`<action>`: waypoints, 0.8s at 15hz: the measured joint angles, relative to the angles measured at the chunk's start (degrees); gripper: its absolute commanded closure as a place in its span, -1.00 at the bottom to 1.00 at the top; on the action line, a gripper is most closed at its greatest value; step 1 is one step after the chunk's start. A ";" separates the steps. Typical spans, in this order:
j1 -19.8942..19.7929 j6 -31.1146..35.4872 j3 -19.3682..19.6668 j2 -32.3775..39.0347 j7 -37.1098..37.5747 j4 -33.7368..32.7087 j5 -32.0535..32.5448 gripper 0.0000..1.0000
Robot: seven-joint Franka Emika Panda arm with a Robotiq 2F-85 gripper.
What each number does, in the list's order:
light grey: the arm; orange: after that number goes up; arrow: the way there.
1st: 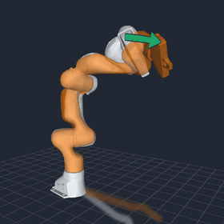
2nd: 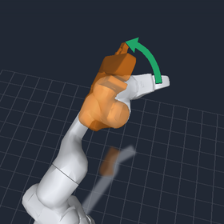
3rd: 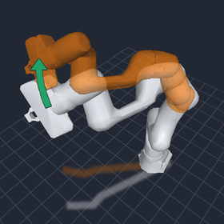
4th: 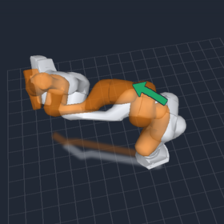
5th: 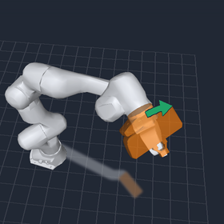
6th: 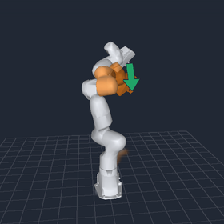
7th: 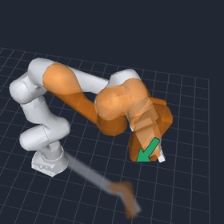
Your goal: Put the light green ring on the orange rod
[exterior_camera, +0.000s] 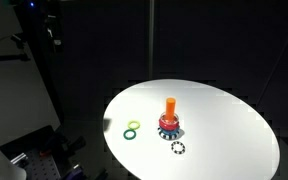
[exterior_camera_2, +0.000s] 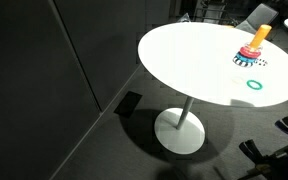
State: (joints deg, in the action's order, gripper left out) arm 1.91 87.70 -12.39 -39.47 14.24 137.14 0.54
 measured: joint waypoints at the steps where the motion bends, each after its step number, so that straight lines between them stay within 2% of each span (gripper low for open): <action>1: -0.02 0.24 0.01 0.17 0.13 0.16 0.10 -1.00; 6: -0.79 4.42 0.59 1.71 1.39 1.82 1.06 -1.00; 12: -2.41 14.20 2.67 4.62 1.78 3.93 1.28 -1.00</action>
State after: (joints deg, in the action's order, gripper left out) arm -0.50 101.90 -9.72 -34.85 16.02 141.07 1.82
